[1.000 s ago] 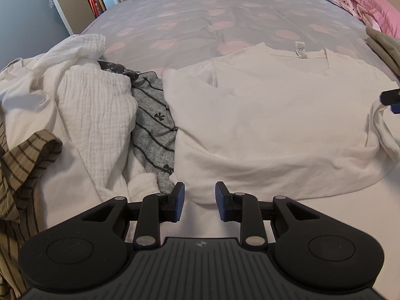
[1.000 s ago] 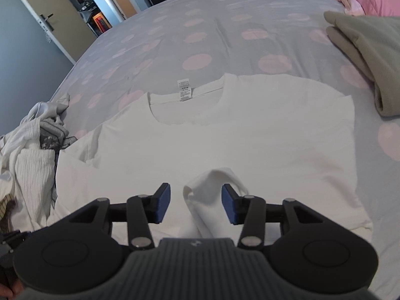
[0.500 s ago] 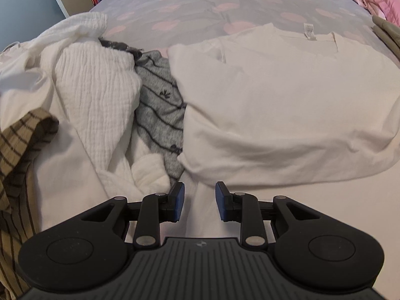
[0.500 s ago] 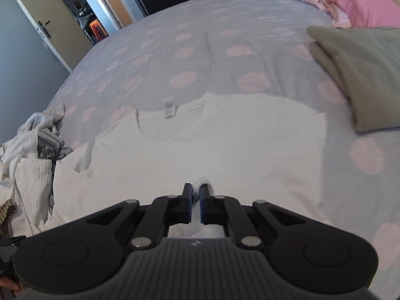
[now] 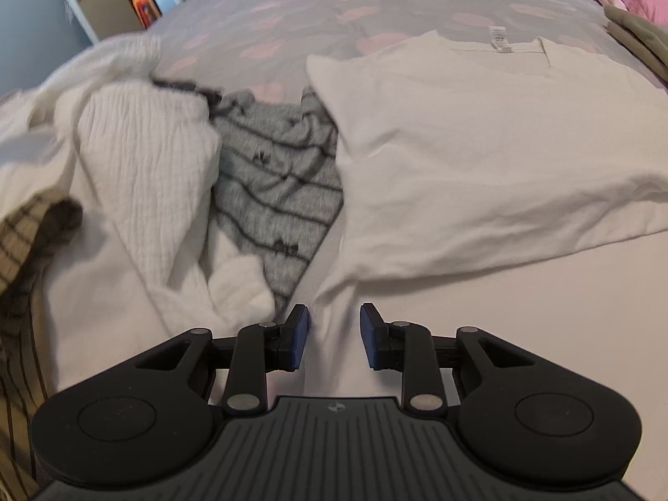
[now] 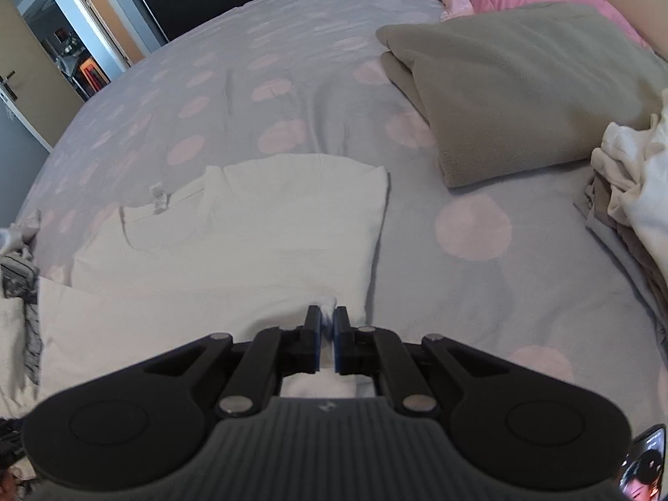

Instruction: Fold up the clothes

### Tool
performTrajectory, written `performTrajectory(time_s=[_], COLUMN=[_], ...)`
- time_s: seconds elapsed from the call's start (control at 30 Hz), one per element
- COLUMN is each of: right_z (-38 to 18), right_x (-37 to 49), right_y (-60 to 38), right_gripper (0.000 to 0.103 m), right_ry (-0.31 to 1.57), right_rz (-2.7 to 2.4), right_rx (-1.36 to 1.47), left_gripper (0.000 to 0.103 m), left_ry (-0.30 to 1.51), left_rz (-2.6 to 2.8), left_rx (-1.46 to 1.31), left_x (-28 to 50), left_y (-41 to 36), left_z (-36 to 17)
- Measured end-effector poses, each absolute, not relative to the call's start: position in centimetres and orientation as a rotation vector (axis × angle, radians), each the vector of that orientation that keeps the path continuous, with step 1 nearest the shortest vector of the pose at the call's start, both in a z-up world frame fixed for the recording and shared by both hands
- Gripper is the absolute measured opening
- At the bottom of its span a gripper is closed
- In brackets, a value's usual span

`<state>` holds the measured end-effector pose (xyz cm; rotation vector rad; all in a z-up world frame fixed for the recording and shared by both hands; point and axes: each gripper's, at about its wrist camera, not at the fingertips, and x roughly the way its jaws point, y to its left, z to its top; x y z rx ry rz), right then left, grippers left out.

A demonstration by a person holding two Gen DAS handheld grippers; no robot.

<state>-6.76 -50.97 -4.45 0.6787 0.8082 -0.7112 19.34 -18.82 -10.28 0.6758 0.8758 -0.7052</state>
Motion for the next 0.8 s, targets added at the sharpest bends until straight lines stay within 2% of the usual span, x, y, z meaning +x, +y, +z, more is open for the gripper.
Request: performTrajectory(time_s=[0.1, 0.13, 0.17, 0.27, 0.43, 0.53, 0.67, 0.77, 0.8], right_z=[-5.2, -5.1, -4.9, -4.6, -4.1, -5.1, -6.1, -6.4, -6.5], right_x=[-6.8, -6.7, -6.6, -6.3, -5.9, -6.0, -7.1, -7.6, -7.8], right_y=[-51.1, -51.1, -51.0, -51.3, -52.1, -53.4, -54.7, -54.9, -55.0], right_gripper=[0.006, 0.006, 0.006, 0.006, 0.006, 0.006, 0.012, 0.029, 0.028], right_ry=[0.815, 0.815, 0.814, 0.813, 0.812, 0.824, 0.804, 0.774, 0.764], right_rz=[-0.711, -0.709, -0.707, -0.714, -0.739, -0.810, -0.817, -0.795, -0.785], right_rx=[0.685, 0.678, 0.670, 0.641, 0.590, 0.578, 0.665, 0.708, 0.728], left_gripper=[0.022, 0.011, 0.008, 0.003, 0.003, 0.004, 0.022, 0.025, 0.026], left_ry=[0.839, 0.827, 0.815, 0.807, 0.819, 0.845, 0.856, 0.856, 0.860], left_rz=[-0.709, -0.717, -0.720, -0.687, -0.638, -0.658, -0.708, -0.760, -0.764], left_rx=[0.681, 0.669, 0.659, 0.664, 0.728, 0.737, 0.720, 0.625, 0.596], left_x=[19.4, 19.5, 19.5, 19.5, 19.6, 19.7, 19.5, 19.6, 20.0], left_y=[-19.4, -19.6, -19.8, -20.2, -20.4, -20.5, -20.2, -19.7, -19.8], left_z=[-10.6, -10.6, -10.3, -9.8, -10.6, -10.5, -8.0, -5.3, -4.6])
